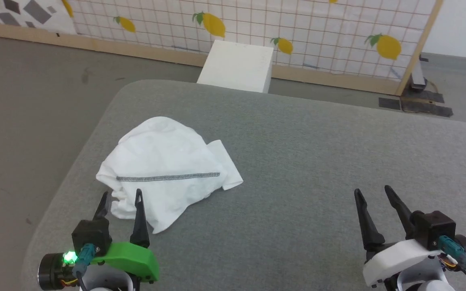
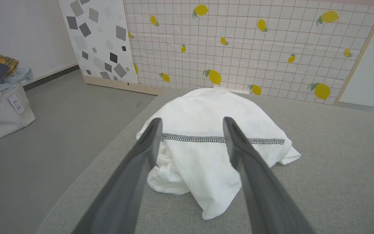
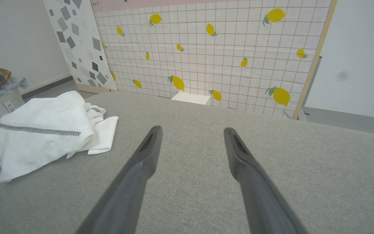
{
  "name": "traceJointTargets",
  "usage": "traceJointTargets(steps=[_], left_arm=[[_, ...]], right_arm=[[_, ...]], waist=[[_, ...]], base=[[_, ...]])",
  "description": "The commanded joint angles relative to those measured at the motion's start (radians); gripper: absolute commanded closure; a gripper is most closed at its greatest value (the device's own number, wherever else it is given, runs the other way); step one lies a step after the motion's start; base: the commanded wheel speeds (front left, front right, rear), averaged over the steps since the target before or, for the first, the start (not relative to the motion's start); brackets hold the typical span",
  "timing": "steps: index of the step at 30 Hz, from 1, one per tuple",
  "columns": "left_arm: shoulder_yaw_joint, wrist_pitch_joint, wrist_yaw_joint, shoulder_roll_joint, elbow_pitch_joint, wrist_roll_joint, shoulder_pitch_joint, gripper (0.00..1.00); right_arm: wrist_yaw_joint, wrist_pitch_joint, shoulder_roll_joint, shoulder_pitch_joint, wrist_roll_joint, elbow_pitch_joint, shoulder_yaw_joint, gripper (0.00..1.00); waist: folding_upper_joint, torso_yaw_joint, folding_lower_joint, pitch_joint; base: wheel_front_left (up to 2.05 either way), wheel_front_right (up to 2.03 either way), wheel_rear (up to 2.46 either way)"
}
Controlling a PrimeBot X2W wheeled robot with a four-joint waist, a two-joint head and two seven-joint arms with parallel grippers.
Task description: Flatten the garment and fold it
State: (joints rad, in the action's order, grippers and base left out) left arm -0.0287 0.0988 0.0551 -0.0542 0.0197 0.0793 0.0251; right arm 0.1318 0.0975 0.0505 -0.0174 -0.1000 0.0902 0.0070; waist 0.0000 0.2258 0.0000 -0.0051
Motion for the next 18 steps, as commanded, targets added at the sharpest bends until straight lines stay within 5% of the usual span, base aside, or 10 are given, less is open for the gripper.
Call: traceJointTargets(steps=[1,18], left_arm=[[-0.002,0.011,0.009,0.002,0.002,0.003,0.017,0.0],[-0.007,0.05,0.036,0.002,0.01,0.021,0.038,0.0]], right_arm=[[0.0,0.012,0.0,-0.012,-0.015,0.007,0.003,0.0],[-0.001,0.051,0.0,-0.019,-0.032,0.044,0.01,0.0]], waist=[[0.0,0.02,0.0,0.0],[0.0,0.097,0.0,-0.006]], base=[[0.0,0.0,0.0],[0.0,0.0,0.0]])
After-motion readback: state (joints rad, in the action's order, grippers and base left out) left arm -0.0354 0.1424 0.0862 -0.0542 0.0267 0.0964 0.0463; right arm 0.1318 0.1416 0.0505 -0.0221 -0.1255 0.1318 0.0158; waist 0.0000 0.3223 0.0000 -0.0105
